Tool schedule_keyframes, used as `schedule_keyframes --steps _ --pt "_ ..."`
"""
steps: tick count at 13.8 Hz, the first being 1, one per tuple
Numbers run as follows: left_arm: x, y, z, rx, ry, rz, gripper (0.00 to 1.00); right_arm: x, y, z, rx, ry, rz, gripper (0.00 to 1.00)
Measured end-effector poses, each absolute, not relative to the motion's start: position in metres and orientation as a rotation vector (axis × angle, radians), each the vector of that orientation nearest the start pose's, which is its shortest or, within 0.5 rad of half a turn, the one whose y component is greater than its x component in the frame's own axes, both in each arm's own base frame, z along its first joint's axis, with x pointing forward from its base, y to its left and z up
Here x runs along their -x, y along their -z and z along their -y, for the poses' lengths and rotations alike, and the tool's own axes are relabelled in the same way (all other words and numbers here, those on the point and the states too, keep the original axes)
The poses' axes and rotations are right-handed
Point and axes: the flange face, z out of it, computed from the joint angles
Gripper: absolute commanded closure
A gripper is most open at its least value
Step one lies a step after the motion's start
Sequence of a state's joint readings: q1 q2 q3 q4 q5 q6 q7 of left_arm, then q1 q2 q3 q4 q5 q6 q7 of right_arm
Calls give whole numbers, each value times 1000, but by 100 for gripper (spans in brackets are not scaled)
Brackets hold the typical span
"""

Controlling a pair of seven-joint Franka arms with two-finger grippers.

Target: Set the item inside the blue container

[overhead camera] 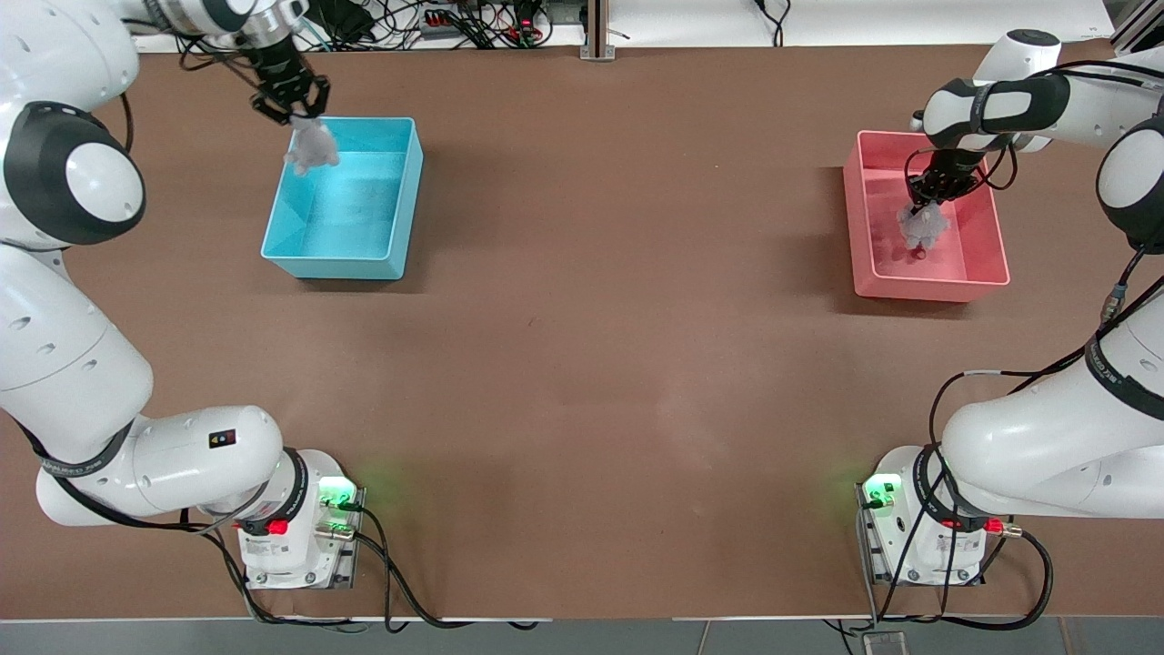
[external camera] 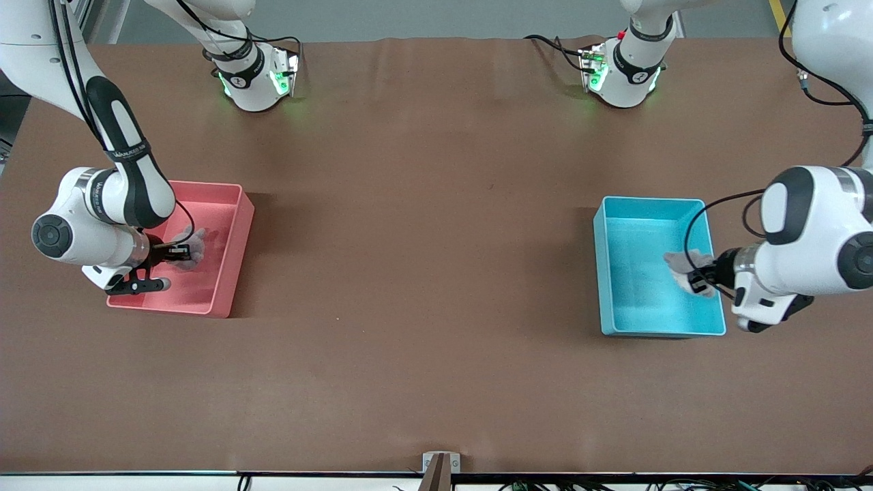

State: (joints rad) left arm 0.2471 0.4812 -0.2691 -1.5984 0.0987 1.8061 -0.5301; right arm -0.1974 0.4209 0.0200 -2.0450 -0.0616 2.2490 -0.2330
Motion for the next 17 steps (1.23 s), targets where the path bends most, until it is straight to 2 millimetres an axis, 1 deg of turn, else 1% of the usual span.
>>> schedule_keyframes --steps 1,2,4,6,7,8,9,10,11,12,13,15,16,17 --pt "-650 -331 -24 2983 -423 757 0 -566 -226 101 3111 -340 158 88" --pt "-649 -324 -28 2980 -442 765 0 -569 -242 99 3112 -337 166 88" --pt "-650 -320 -29 2979 -449 769 0 -576 -292 86 3120 -321 199 88" --pt "-653 -328 -27 2987 -424 767 0 -578 -349 65 3130 -307 250 89" --pt "-655 -337 -26 2993 -399 766 0 -576 -376 51 3133 -307 276 89" --pt "-657 -348 -26 2999 -367 767 0 -574 -399 34 3136 -319 288 89" --pt "-659 -363 -26 3005 -327 769 0 -571 -418 12 3143 -339 276 89" --pt "-660 -381 -26 3011 -281 770 0 -569 -434 -16 3156 -360 248 89" --pt "-660 -400 -26 3016 -231 772 0 -567 -445 -49 3173 -373 212 89" --pt "-661 -422 -25 3022 -176 775 0 -563 -453 -88 3194 -369 173 89" --pt "-661 -443 -25 3027 -121 778 0 -556 -459 -133 3216 -347 129 89" --pt "-658 -486 -25 3036 -23 763 0 -532 -465 -225 3221 -305 10 89" --pt "-655 -505 -26 3046 6 718 0 -518 -466 -266 3196 -298 -47 89" --pt "-652 -522 -26 3057 23 658 0 -507 -464 -304 3175 -279 -107 89"
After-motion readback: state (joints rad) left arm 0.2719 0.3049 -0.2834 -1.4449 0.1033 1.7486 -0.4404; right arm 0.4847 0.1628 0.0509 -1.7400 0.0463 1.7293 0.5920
